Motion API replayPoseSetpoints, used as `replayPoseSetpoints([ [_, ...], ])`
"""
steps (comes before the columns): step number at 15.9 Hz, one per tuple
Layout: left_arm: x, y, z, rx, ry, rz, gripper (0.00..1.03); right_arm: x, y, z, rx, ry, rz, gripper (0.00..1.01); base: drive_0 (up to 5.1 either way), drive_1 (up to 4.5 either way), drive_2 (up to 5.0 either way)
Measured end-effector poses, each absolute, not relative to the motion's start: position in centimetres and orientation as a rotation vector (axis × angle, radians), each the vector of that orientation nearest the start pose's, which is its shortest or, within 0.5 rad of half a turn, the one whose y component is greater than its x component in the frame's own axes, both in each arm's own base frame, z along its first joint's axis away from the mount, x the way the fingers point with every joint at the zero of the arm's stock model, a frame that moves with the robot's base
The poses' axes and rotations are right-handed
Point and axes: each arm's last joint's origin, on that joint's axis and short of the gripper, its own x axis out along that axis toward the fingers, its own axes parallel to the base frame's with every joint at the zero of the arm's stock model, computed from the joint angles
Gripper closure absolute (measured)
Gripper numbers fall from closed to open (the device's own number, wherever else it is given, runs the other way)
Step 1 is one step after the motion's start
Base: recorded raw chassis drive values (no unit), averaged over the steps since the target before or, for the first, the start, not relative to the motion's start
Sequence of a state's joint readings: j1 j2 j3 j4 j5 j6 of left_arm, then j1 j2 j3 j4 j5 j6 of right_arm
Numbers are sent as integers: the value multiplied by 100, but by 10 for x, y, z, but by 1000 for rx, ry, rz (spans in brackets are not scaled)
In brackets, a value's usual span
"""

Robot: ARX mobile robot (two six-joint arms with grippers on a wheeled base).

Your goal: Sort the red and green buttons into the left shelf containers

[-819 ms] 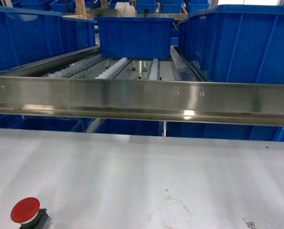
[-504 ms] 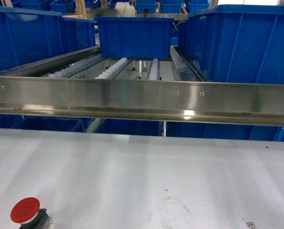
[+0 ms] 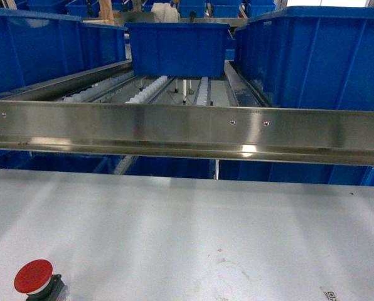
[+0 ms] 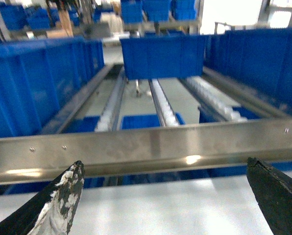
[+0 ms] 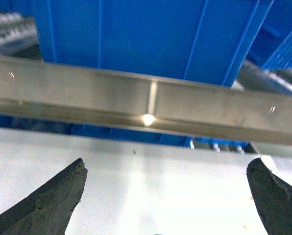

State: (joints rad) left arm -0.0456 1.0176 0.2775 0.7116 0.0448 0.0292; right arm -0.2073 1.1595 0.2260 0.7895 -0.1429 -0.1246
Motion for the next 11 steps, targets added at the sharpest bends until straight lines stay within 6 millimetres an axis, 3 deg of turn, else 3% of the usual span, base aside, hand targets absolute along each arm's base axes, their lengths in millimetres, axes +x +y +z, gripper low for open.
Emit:
replayPoseSetpoints([
  [2, 236, -16, 196, 54, 200, -116, 5, 232, -39, 151, -125, 356, -25, 3, 0, 0, 0],
  [7, 265, -23, 191, 36, 385, -152, 5, 267, -47, 135, -133, 546, 15, 3, 0, 0, 0],
  [9, 268, -24, 177, 9, 512, -147, 5, 272, -52, 120, -124, 644, 52, 3, 0, 0, 0],
  [11, 265, -25, 171, -12, 546, -143, 5, 260, -57, 113, -134, 638, 47, 3, 0, 0, 0],
])
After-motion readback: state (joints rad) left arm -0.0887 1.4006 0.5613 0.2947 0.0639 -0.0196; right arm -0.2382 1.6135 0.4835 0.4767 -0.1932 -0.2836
